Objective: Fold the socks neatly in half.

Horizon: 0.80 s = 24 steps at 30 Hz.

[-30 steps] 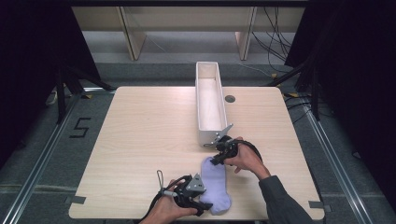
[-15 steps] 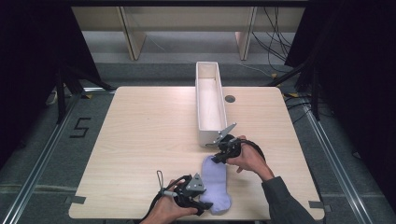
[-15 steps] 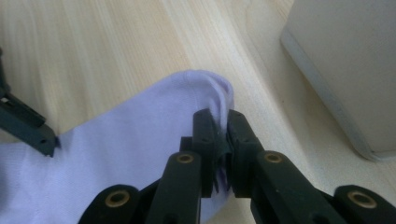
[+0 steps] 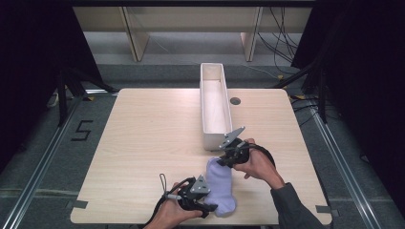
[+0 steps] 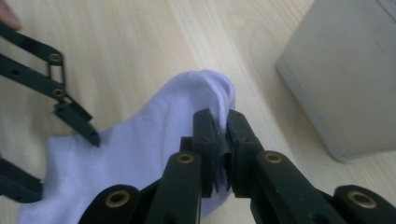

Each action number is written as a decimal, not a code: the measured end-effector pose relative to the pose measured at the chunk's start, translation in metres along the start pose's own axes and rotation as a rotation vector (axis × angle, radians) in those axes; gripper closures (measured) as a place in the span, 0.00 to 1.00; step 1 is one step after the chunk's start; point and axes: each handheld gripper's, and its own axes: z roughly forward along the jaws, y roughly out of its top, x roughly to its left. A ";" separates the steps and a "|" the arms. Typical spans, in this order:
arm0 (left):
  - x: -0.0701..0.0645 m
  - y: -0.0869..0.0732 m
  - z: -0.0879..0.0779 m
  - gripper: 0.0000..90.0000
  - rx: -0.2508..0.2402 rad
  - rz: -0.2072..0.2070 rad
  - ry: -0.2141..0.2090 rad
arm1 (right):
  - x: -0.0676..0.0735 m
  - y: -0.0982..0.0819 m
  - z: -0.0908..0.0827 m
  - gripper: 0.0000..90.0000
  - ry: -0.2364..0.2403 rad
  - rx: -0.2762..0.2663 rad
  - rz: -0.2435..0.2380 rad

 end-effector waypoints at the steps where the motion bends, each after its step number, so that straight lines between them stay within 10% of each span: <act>1: 0.000 0.000 0.000 0.47 -0.002 -0.001 -0.002 | 0.004 0.001 -0.002 0.93 -0.003 0.000 -0.004; 24: -0.001 -0.003 -0.003 0.46 -0.001 0.000 0.058 | 0.052 -0.012 -0.007 0.93 -0.058 0.033 -0.096</act>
